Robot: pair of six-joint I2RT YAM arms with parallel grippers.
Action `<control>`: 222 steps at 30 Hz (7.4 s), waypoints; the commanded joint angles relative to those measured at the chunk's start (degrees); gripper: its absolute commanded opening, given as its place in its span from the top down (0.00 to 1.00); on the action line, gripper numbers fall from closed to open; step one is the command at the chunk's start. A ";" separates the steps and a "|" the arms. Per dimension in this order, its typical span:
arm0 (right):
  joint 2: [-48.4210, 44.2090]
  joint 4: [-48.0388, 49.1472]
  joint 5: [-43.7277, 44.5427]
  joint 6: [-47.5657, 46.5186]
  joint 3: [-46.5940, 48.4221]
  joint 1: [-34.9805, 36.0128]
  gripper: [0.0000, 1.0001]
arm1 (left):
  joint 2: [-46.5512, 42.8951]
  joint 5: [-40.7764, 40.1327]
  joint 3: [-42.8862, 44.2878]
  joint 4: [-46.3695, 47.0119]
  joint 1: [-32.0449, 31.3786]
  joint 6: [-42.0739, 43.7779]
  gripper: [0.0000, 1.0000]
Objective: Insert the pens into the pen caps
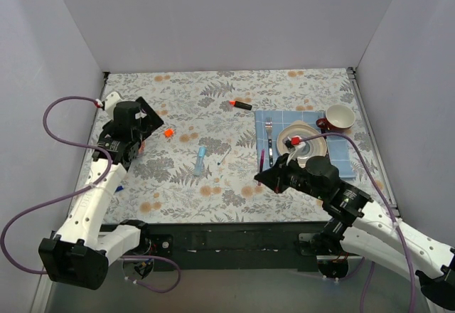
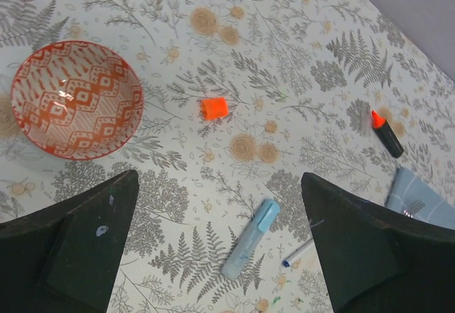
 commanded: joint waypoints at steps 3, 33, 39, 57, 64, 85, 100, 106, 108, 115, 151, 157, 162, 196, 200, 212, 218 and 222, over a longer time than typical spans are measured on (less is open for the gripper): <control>-5.19 -6.78 8.73 -6.06 7.47 -0.18 0.99 | 1.60 11.48 3.81 5.44 0.15 9.87 0.02; -7.66 -1.51 4.87 -6.77 5.02 -0.18 0.99 | 54.93 11.23 43.51 12.22 -15.48 4.87 0.39; -8.71 -2.56 4.78 -7.47 5.81 -0.18 0.99 | 65.04 7.18 50.21 12.30 -18.91 4.08 0.43; -11.35 -5.20 7.59 -9.40 7.31 -0.18 0.99 | 81.93 0.77 64.01 10.28 -20.77 9.79 0.46; -11.08 -5.11 8.73 -10.37 7.92 -0.10 0.99 | 83.86 -0.38 64.11 9.32 -20.85 12.60 0.47; -11.00 -3.71 9.17 -10.28 7.57 -0.09 0.99 | 84.04 -1.26 62.87 5.71 -20.85 22.18 0.64; -11.35 -4.23 9.97 -10.46 8.18 -0.09 0.99 | 86.41 4.63 63.67 6.42 -20.77 26.14 0.75; -11.44 -3.88 8.91 -9.49 8.10 -0.18 0.99 | 82.83 5.68 59.02 5.89 -20.85 26.23 0.91; -11.26 -3.62 8.39 -8.88 8.10 -0.09 0.99 | 80.63 6.91 55.26 6.06 -20.85 26.84 0.99; -12.57 -3.35 7.68 -6.95 7.92 -0.09 0.99 | 66.04 23.26 39.61 11.42 -20.77 41.42 1.00; -18.12 -5.46 12.60 -4.22 7.13 -0.10 0.99 | 19.35 52.63 -18.16 14.42 -29.29 98.12 0.90; -18.64 -5.72 12.78 -4.22 7.22 -0.09 0.99 | 20.49 53.15 -16.84 12.83 -29.99 97.25 0.76; -19.78 -6.69 12.95 -4.31 7.83 -0.09 0.99 | 19.45 51.57 -17.98 12.57 -30.26 96.10 0.70; -21.19 -6.52 12.08 -2.90 5.81 -0.18 0.99 | 22.94 6.81 14.16 -23.35 -29.64 -53.63 0.53; -21.19 -6.52 11.72 -2.81 5.55 -0.18 0.99 | 27.61 19.10 9.63 -21.12 -30.35 -59.81 0.55; -23.39 -8.36 13.04 -2.81 4.84 -0.18 0.99 | 31.47 21.15 4.43 -16.45 -33.86 -70.81 0.47; -22.77 -8.89 12.25 -3.25 5.63 -0.10 0.99 | 35.42 22.30 3.37 -9.84 -34.30 -69.57 0.48; -22.86 -9.50 12.34 -3.60 6.34 -0.18 0.99 | 38.15 21.25 5.57 -12.48 -34.30 -70.19 0.48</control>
